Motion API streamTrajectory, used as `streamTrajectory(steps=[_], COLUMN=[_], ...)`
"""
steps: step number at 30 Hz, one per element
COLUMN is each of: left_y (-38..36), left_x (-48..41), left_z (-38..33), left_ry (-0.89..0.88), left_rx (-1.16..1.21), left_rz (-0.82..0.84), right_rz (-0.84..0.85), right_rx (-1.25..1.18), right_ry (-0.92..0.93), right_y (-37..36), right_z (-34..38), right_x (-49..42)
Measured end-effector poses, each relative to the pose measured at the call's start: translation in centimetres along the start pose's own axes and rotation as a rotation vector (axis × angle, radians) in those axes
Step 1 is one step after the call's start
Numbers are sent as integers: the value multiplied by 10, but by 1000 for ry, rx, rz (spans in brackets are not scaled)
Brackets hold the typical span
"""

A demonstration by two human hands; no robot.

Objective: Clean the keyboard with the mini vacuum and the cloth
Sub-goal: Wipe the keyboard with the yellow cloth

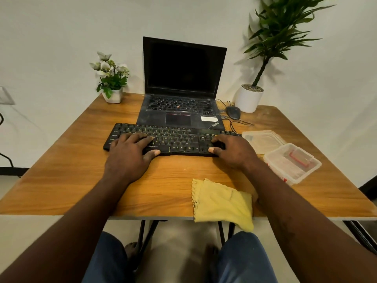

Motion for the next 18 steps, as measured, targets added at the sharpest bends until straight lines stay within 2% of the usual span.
streamTrajectory(steps=[13,18], left_y=[-2,8], left_x=[-5,2], left_z=[8,-2], left_ry=[15,-88], left_rx=[27,44], left_rz=[-21,-114], right_rz=[-3,9], right_rx=[25,62], right_ry=[57,136], right_y=[-7,2], right_z=[4,13], right_x=[-6,9])
Point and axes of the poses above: each hand's wrist, its own x-axis away from the middle knuckle, its own y-axis out of the back of the hand, z = x × y, the point moved 6 cm from there along -x, towards the middle knuckle, and after that the axes turned 11 degrees about x, right-handed, at the moved point
